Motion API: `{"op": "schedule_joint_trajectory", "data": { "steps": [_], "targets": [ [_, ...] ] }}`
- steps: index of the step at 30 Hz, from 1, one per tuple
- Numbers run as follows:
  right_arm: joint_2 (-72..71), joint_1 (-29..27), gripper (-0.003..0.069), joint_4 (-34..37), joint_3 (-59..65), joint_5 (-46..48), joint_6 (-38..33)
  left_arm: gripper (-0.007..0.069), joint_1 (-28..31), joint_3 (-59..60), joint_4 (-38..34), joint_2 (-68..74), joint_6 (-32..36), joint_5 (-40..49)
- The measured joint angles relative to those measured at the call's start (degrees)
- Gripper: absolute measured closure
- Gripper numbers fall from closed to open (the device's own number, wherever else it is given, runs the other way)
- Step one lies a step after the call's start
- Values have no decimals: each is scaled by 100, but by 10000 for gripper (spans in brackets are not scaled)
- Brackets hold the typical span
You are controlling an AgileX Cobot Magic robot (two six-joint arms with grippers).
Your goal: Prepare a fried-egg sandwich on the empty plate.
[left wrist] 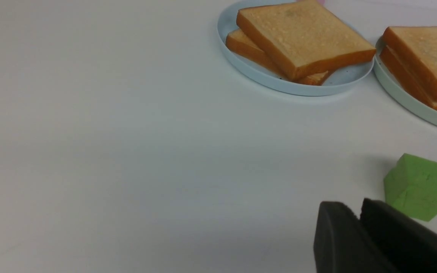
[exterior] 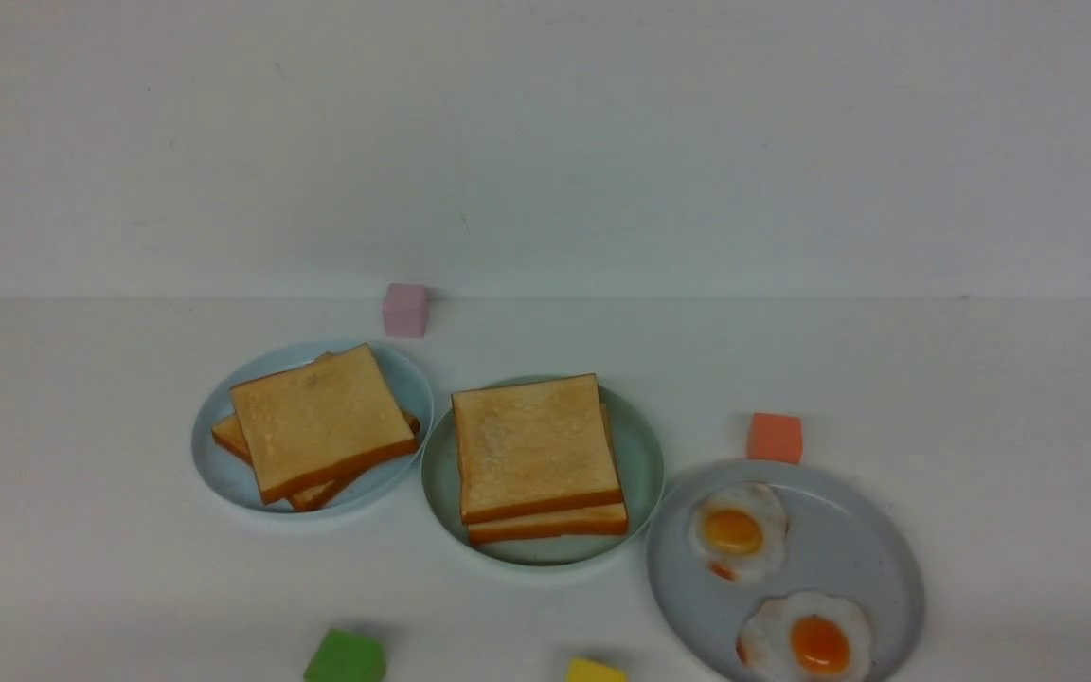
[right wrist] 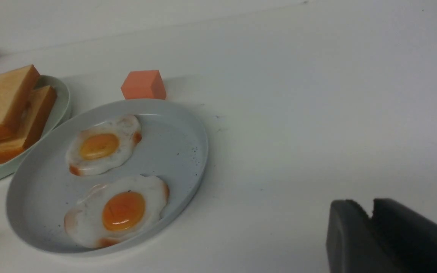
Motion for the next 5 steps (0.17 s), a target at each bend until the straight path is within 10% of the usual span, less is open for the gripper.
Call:
{"op": "schedule_joint_trajectory", "data": {
  "steps": [5],
  "targets": [
    [0,0,536,0,0,0,0,522,0,0,0,0,0,0]
  ]
}}
